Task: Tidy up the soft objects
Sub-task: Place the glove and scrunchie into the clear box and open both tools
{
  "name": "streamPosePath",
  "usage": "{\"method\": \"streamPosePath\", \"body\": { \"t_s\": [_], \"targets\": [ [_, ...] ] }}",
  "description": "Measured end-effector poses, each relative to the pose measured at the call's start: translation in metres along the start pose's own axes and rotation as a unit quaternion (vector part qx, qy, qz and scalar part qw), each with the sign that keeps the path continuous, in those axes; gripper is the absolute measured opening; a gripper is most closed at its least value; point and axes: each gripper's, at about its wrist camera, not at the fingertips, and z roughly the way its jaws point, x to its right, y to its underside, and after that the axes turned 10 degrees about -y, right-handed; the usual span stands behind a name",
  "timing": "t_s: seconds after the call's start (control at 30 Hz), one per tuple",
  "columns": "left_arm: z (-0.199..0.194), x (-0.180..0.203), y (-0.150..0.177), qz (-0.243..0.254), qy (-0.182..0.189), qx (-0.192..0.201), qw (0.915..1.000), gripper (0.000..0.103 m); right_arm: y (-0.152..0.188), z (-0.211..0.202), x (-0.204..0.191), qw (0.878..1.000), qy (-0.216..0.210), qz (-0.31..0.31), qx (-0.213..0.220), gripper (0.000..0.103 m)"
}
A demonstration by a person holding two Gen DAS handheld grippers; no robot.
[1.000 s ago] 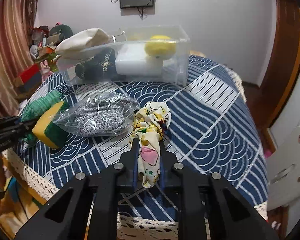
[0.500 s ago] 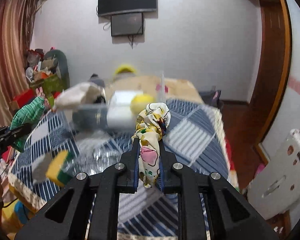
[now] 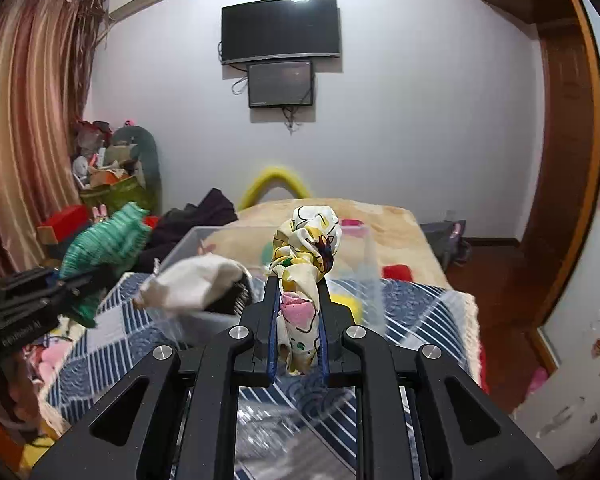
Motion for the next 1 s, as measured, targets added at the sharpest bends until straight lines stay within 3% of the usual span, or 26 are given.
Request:
{"method": "streamPosePath", "body": {
  "t_s": [0.27,0.47,0.73,0.9,1.0],
  "targets": [
    [0.039,0.009,-0.010,-0.002,0.009,-0.026,0.9996,0.017,-0.009,0.041,-0.012,0.999,-0.012,-0.023,-0.028,0.014],
    [0.077,0.011,-0.007,-0.004,0.002,-0.058,0.9983,0.017,-0.002,0.072,-0.012,0.997,-0.010,-0.021,-0.069,0.014],
    [0.099,0.009,-0.004,-0.016,0.013,-0.080,0.9966,0.019,0.010,0.099,-0.007,0.992,-0.014,-0.006,-0.124,0.014],
    [0.104,0.008,-0.002,-0.017,0.011,-0.088,0.9959,0.023,0.010,0.097,-0.006,0.991,-0.013,-0.010,-0.132,0.019],
    [0.104,0.009,-0.003,-0.013,0.006,-0.088,0.9960,0.032,0.008,0.094,-0.008,0.991,-0.005,-0.021,-0.130,0.029]
  ]
}}
